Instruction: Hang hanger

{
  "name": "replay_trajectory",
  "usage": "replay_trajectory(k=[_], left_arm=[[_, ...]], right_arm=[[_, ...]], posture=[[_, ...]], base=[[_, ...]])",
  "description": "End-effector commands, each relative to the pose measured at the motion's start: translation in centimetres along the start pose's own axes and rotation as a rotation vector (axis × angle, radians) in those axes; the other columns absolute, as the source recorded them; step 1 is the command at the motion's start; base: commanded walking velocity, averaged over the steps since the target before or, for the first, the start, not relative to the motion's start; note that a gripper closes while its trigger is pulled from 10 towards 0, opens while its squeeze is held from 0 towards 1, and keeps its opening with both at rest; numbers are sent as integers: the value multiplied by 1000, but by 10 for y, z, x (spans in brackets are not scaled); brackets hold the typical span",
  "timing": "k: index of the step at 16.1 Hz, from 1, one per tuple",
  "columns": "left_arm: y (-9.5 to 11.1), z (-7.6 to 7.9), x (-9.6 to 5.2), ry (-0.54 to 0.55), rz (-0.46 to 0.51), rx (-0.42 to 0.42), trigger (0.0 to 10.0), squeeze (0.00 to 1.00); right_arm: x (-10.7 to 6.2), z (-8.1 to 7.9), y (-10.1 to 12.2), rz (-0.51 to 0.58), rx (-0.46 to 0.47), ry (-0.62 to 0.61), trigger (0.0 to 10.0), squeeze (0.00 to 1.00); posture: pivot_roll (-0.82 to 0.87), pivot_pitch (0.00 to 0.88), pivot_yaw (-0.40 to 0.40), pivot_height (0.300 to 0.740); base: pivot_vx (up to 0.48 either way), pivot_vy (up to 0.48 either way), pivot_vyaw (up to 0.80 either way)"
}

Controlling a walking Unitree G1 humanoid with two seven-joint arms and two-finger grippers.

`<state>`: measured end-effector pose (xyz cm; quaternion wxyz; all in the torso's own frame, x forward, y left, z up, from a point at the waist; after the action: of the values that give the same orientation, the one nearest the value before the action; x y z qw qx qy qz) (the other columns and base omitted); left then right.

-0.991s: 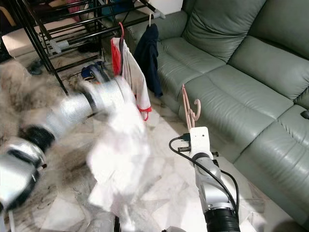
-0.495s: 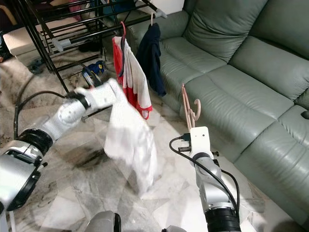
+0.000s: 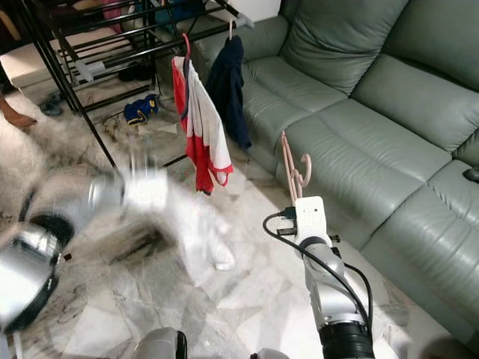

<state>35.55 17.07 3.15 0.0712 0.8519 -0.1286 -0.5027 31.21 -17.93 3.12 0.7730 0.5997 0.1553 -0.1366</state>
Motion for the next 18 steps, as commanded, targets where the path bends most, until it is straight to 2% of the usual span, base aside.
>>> replay_trajectory(k=[1,2,3,4,5,6,7,8,9,11,12,13,15,16,18], left_arm=[[42,-11,-9,-70,185,65,10000,0],[106,-28,-19,-18,483,-41,10000,0],[141,-71,-32,138,693,-362,10000,0],[107,-118,-37,515,562,-638,10000,0],[89,-123,-39,607,483,-667,10000,0],[28,-119,-43,767,235,-767,10000,0],[-19,-103,-46,801,63,-802,10000,0],[-30,-96,-48,802,11,-771,10000,0],[-36,-88,-45,757,-29,-659,10000,0],[-38,-80,-41,703,-60,-556,10000,0],[-39,-78,-40,701,-84,-495,10000,0],[-43,-82,-45,768,-132,-391,10000,0],[-43,-83,-47,778,-166,-276,10000,0],[-40,-82,-45,741,-178,-194,10000,0],[-30,-61,-25,470,-169,-132,10000,0]], right_arm=[[0,-1,1,3,12,6,10000,0],[0,-2,0,2,15,13,10000,0],[1,-4,0,0,15,20,10000,0],[2,-7,1,1,11,30,10000,0],[3,-7,2,2,10,31,10000,0],[2,-6,2,4,11,30,10000,0],[1,-4,1,2,13,25,10000,0],[0,-3,1,1,15,22,10000,0],[0,-2,0,0,18,18,10000,0],[0,-2,0,-1,19,18,10000,0],[0,-3,1,1,17,22,10000,0],[2,-5,4,6,11,30,10000,0],[2,-4,5,10,7,32,10000,0],[2,-4,5,10,7,30,10000,0],[2,-4,3,7,8,27,10000,0]], posture=[[8,16,5,740],[14,15,5,740],[13,10,6,740],[6,8,8,740],[6,8,8,740],[0,9,12,740],[-7,11,18,740],[-8,13,20,740],[-6,14,20,740],[2,15,14,740],[3,15,10,740],[3,12,6,740],[1,10,4,740],[1,10,4,740],[-3,8,9,740]], base=[[0,0,0],[0,0,0],[0,0,0],[0,0,0],[0,0,0],[0,0,0],[0,0,0],[0,0,0],[0,0,0],[0,0,0],[0,0,0],[0,0,0],[0,0,0],[0,0,0],[0,0,0]])
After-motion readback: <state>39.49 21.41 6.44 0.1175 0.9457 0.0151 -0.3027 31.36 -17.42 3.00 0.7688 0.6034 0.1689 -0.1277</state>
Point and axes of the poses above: a point about 5 cm out from each wrist's last joint towards the gripper, its own x axis pointing out of the wrist towards the gripper, its own y axis along the axis of the wrist's last joint, z = x × y, the point moved 4 cm from there along x, pointing out of the wrist towards the gripper, and after that the axes turned 5 degrees about -x, right-handed, at the moved point
